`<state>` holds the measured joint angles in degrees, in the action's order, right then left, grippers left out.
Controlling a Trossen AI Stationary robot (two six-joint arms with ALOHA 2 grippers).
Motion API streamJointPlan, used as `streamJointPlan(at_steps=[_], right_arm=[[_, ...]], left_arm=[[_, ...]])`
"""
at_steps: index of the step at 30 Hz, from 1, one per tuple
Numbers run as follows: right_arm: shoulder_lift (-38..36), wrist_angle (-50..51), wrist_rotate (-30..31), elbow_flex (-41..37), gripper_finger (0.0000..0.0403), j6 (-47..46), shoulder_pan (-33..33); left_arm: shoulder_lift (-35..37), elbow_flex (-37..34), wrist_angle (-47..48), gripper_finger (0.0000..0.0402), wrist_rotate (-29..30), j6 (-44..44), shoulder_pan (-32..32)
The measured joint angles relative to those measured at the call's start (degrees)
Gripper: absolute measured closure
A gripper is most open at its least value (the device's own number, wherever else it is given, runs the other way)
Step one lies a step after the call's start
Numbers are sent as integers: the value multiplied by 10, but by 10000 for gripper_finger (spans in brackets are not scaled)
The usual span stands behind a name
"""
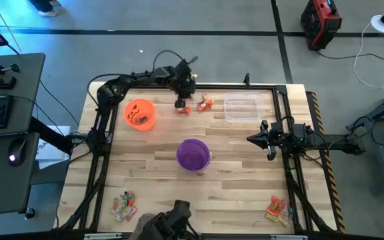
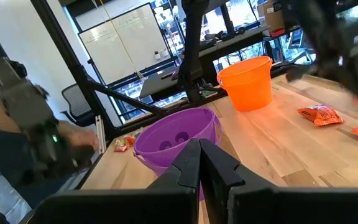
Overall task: Sort candy by brand, put in halloween buckets
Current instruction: Put the orange gummy into the orange bucket
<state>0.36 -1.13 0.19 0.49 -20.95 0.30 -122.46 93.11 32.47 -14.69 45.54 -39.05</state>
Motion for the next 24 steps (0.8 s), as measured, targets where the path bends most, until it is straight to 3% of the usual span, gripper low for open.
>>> streamJointPlan(at_steps=[7,12,15,19,24], right_arm=[[0,0,0,0,402,0,0],[0,0,0,0,402,0,0],[0,0,0,0,402,0,0],[0,0,0,0,402,0,0],[0,0,0,0,402,0,0]], left_arm=[[114,8,13,401,0,-133,1],[210,-15,152,401,4,-236,24],[283,-75,189,401,4,-274,42],[407,-195,160,402,7,-340,57],[556,-339,143,401,77,-463,59]])
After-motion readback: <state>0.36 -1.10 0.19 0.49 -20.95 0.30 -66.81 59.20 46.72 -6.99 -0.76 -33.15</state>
